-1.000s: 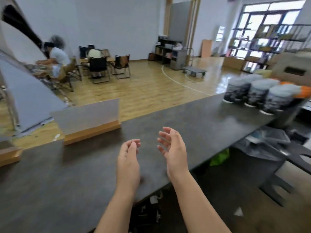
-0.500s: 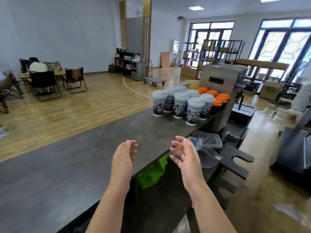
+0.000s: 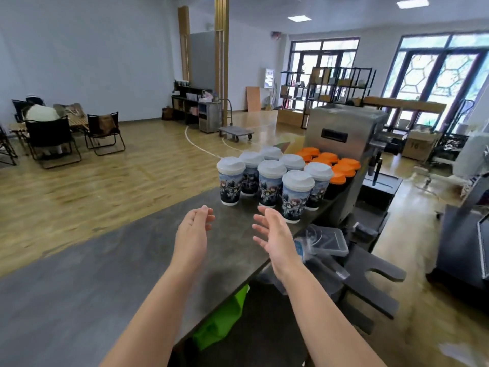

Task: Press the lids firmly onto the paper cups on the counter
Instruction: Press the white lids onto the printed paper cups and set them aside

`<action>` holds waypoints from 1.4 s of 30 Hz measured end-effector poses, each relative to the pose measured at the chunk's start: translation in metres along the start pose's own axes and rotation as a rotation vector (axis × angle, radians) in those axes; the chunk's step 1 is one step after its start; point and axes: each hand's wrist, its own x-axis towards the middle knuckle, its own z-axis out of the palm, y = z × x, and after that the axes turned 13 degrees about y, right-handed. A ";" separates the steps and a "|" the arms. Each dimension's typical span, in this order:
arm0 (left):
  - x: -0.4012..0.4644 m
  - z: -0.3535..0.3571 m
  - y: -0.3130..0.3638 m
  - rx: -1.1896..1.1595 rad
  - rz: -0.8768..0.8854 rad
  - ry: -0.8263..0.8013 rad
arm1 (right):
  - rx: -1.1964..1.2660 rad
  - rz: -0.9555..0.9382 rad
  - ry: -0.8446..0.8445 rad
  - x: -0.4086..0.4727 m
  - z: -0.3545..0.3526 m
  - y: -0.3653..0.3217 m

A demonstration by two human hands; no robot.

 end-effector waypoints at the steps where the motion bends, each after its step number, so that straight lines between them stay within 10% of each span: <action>1: 0.018 0.008 -0.004 0.027 -0.003 0.000 | -0.022 0.009 -0.006 0.018 0.007 -0.001; 9: 0.140 0.081 -0.010 0.268 0.135 -0.015 | -0.083 0.018 -0.048 0.154 0.073 0.006; 18: 0.171 0.142 -0.025 -0.047 -0.069 -0.078 | -0.140 -0.050 -0.149 0.201 0.096 0.032; 32: 0.007 0.079 -0.006 -0.292 0.006 0.673 | 0.075 -0.207 -0.508 0.074 0.063 0.019; 42: -0.048 0.005 -0.024 -0.114 0.317 0.755 | 0.210 -0.219 -0.564 -0.005 0.072 0.050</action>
